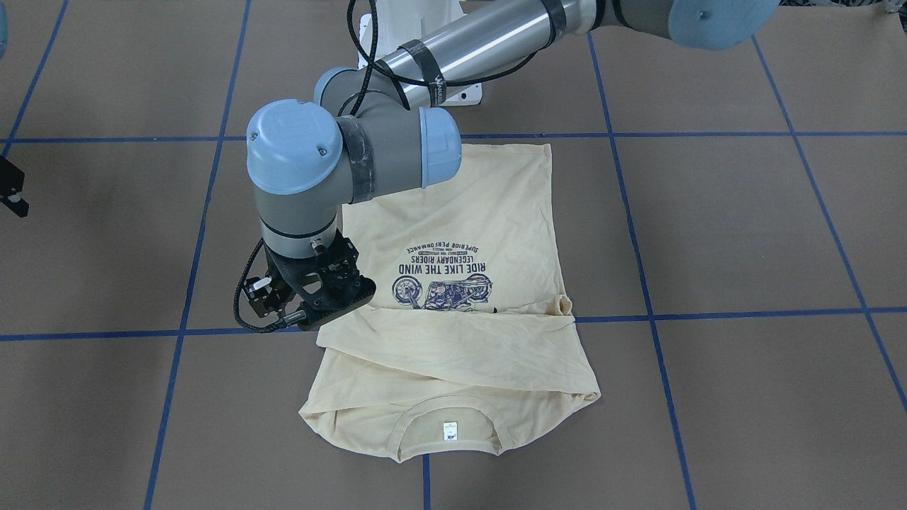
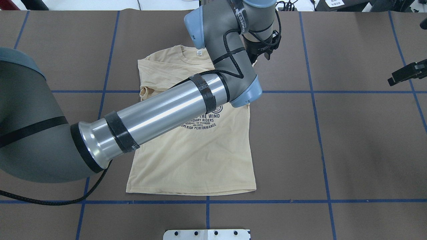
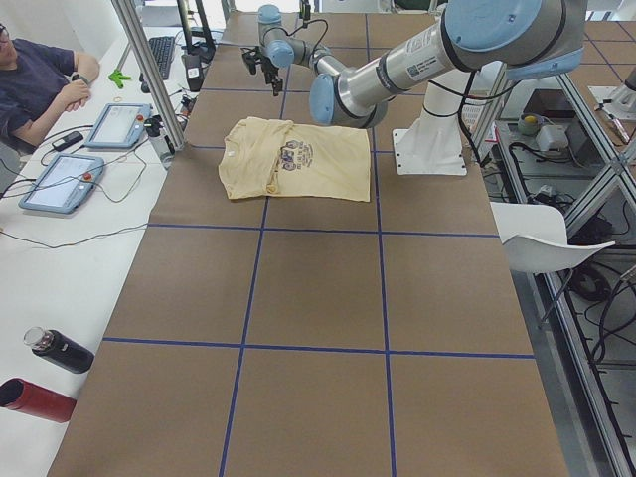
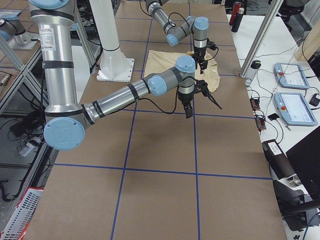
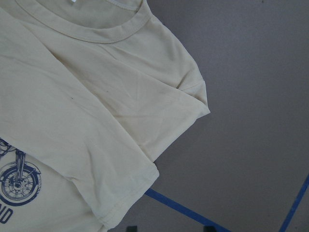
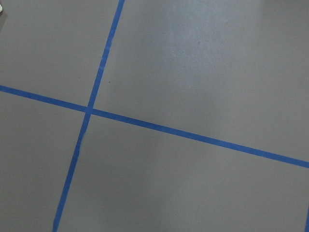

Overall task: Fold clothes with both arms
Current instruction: 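Fold the grasped sleeve across the shirt body with the left gripper, then release the sleeve and bring both grippers to the shirt's near hem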

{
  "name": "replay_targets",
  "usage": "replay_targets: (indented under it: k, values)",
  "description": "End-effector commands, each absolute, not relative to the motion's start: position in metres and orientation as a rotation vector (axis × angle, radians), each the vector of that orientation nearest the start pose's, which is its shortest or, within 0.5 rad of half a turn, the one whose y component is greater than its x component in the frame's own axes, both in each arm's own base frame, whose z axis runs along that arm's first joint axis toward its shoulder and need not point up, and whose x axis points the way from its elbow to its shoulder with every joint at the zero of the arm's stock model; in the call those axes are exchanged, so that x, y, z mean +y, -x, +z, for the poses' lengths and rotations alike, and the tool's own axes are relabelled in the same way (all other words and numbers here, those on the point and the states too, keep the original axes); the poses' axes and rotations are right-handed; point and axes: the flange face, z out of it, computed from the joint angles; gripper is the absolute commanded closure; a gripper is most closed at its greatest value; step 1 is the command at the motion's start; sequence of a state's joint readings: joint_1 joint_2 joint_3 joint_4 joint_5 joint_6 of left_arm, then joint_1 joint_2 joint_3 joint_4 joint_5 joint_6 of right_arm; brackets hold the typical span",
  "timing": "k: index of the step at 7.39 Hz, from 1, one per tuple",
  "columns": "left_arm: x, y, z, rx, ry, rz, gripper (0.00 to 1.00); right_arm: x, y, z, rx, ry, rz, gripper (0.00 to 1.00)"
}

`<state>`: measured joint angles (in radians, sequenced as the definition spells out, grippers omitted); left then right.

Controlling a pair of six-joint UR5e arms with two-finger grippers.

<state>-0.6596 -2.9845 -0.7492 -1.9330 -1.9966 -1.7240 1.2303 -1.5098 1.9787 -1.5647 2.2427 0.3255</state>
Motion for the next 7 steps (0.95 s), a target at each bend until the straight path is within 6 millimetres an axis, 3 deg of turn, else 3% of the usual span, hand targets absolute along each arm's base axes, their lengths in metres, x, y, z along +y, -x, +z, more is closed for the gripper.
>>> replay_targets:
  k: [1, 2, 3, 5, 7]
  values:
    - [-0.608, -0.632, -0.025, 1.044, 0.078, -0.407, 0.0, -0.497, 0.1, 0.43, -0.774, -0.221, -0.172, 0.0]
    - [-0.598, -0.623, -0.013, 1.065, 0.071, -0.321, 0.0, -0.497, 0.1, 0.43, -0.774, -0.219, -0.171, 0.0]
    - [-0.576, -0.599, 0.019, 1.054, 0.056, -0.245, 0.0, -0.496, 0.101, 0.427, -0.781, -0.209, -0.134, 0.0]
    - [-0.527, -0.534, 0.067, 0.953, 0.016, -0.103, 0.0, -0.486, 0.153, 0.396, -0.865, -0.196, -0.034, 0.0]
    - [-0.475, -0.46, 0.14, 0.945, -0.055, 0.004, 0.0, -0.454, 0.221, 0.367, -0.925, -0.187, 0.043, 0.0]
